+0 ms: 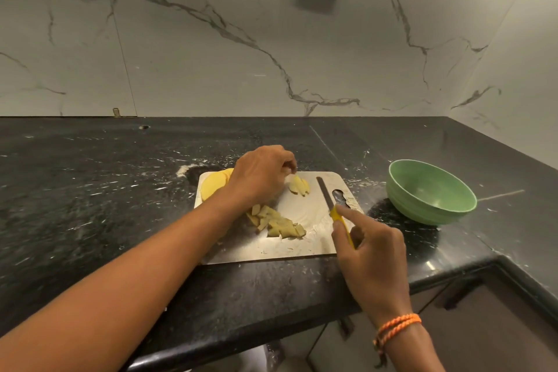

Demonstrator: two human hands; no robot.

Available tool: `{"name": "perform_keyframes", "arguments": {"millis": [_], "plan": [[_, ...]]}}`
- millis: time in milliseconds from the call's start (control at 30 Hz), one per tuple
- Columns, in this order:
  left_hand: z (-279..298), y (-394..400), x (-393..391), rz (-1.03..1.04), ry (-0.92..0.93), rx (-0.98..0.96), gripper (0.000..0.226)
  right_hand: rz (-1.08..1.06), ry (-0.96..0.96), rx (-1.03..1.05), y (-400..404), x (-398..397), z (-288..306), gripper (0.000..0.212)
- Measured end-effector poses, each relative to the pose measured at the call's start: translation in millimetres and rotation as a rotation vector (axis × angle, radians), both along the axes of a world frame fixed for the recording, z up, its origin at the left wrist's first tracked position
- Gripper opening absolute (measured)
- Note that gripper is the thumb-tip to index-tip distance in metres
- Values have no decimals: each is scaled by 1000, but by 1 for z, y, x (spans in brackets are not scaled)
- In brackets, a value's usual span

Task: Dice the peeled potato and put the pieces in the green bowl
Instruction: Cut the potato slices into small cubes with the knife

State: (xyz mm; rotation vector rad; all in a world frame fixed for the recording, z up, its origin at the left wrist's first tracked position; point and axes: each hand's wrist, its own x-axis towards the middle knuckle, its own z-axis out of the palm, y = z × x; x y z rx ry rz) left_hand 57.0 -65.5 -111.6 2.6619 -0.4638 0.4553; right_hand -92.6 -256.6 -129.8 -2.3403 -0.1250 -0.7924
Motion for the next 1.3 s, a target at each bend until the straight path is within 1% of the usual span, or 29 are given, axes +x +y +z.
{"name": "perform_keyframes", "arguments": {"millis": [100, 133, 167, 333, 500, 567, 633, 700, 767, 833, 933, 1100, 1200, 1300], "plan": [[1, -2, 3, -203, 73, 150, 48, -76, -4, 1, 0, 18, 3, 30], [0, -3, 4, -232, 83, 195, 54, -91, 3, -1, 1, 23, 4, 29], [-2, -3, 6, -237, 74, 224, 54, -96, 11, -5, 1, 26, 4, 29], [-6, 3, 8, -154, -4, 182, 33, -42, 58, -78, 4, 36, 0, 31], [-18, -9, 4, 56, -77, 97, 32, -74, 106, -168, 7, 48, 1, 30], [-20, -16, 1, 93, -104, 74, 32, -83, 119, -239, 11, 48, 2, 25], [-16, -14, 2, 127, -97, 35, 27, -103, 124, -302, 14, 47, 2, 22], [-11, -3, 6, 173, -50, 3, 24, -124, 134, -340, 16, 44, 1, 22], [-9, 4, 10, 172, 7, 6, 22, -131, 142, -365, 20, 42, 1, 22], [-9, 3, 8, 129, 41, -6, 20, -122, 144, -390, 26, 41, 1, 20], [-12, -4, 7, 113, 30, -50, 17, -117, 150, -412, 33, 43, 1, 18], [-12, -6, 5, 118, 8, -88, 16, -73, 144, -412, 30, 48, 2, 22], [-10, -4, 3, 114, 12, -105, 16, -46, 139, -411, 30, 48, 2, 28], [-7, 0, 2, 104, 9, -80, 15, -87, 127, -369, 27, 48, 3, 26]]}}
